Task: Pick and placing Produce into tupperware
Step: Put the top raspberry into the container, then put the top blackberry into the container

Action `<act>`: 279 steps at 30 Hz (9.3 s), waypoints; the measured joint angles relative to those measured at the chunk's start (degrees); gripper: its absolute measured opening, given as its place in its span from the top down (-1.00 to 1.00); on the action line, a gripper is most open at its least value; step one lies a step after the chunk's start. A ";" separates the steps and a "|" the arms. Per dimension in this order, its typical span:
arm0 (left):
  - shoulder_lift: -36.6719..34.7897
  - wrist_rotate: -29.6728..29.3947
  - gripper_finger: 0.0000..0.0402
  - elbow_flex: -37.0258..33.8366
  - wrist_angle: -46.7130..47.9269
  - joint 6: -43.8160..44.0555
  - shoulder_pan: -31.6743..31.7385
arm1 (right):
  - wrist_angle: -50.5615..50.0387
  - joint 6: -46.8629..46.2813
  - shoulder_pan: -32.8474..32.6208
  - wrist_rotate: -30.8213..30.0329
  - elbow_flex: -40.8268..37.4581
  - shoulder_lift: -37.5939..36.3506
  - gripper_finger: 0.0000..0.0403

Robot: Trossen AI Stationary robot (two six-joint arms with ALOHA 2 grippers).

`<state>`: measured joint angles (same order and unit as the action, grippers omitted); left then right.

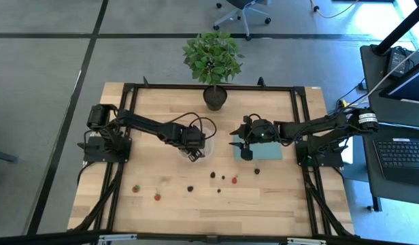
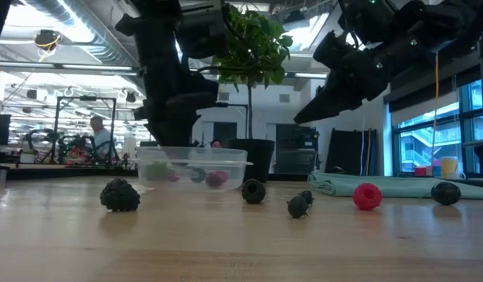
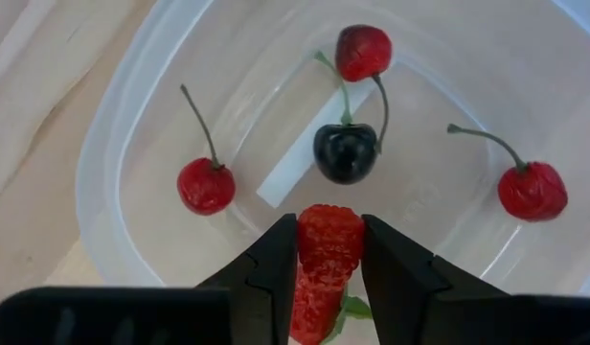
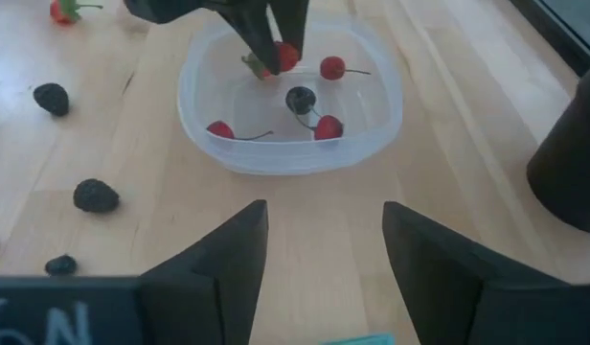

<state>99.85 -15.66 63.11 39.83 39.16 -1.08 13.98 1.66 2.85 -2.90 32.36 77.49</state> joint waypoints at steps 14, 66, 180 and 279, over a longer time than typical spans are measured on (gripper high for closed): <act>0.02 0.03 0.52 0.00 0.00 -8.88 0.00 | 0.94 -4.79 0.00 0.00 0.00 0.00 -0.04; -31.98 3.17 0.18 -41.09 -67.76 -32.21 -14.97 | 18.15 0.29 -16.53 0.06 0.03 3.00 -0.04; -33.64 3.15 0.18 -45.70 -68.39 -30.34 -15.21 | -16.78 4.64 -13.66 1.07 34.75 35.04 0.67; -33.64 3.14 0.18 -45.70 -67.68 -30.31 -16.03 | -39.23 10.90 -12.40 0.75 54.79 42.97 0.49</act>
<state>66.22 -12.52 17.41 -27.84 8.85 -17.11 -25.25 12.56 -9.55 -2.15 87.15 120.46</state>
